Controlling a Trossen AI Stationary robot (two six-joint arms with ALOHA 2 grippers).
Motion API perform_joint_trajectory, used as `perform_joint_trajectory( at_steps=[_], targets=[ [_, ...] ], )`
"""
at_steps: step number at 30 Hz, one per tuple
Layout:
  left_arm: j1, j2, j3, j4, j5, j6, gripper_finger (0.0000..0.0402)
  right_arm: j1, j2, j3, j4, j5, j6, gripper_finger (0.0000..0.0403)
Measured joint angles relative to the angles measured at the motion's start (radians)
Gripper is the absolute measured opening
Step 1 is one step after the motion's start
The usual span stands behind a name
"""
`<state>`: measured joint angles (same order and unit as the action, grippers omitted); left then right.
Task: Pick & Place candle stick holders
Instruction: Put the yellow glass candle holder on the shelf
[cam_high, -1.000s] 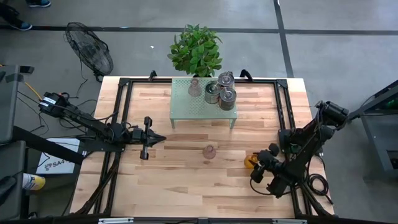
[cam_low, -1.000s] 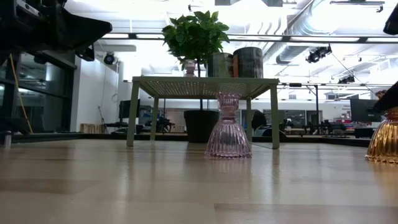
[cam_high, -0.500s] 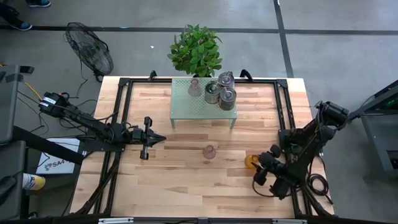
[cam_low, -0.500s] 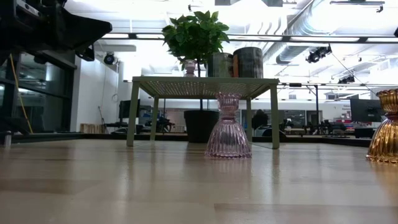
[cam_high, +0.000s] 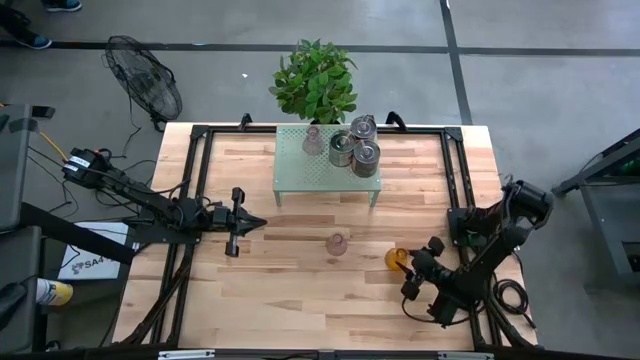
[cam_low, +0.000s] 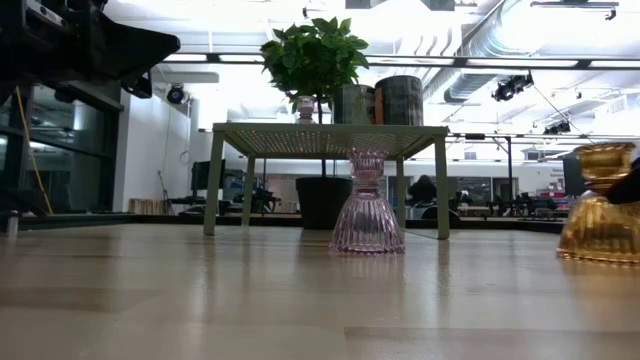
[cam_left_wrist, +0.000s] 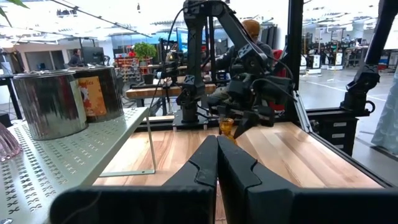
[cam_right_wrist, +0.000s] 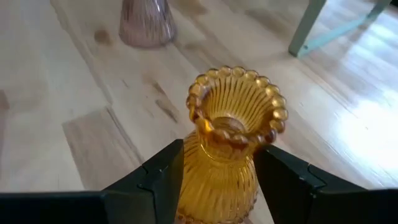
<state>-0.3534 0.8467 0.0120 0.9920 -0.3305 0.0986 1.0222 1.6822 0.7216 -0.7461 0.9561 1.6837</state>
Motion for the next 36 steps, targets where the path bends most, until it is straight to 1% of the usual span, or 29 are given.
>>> perform_joint_trajectory(
  at_steps=[8,16,25,28,33,36],
  targets=[
    [0.0,0.0,0.0,0.0,0.0,0.0,0.0,-0.001,0.094,0.0,0.053,0.157,0.053,0.0185],
    [0.0,0.0,0.0,0.0,0.0,0.0,0.0,-0.028,0.134,0.0,0.118,0.268,0.025,0.0185],
    [0.0,0.0,0.0,0.0,0.0,0.0,0.0,-0.056,0.134,0.0,0.138,0.276,-0.021,0.0182],
    [0.0,0.0,0.0,0.0,0.0,0.0,0.0,-0.06,0.134,0.0,0.143,0.275,-0.028,0.0167],
    [0.0,0.0,0.0,0.0,0.0,-0.002,0.0,-0.06,0.134,0.0,0.144,0.274,-0.028,0.013],
    [0.0,0.0,0.0,0.0,0.0,-0.003,0.0,-0.06,0.134,0.0,0.146,0.272,-0.028,0.0123]
  ],
)
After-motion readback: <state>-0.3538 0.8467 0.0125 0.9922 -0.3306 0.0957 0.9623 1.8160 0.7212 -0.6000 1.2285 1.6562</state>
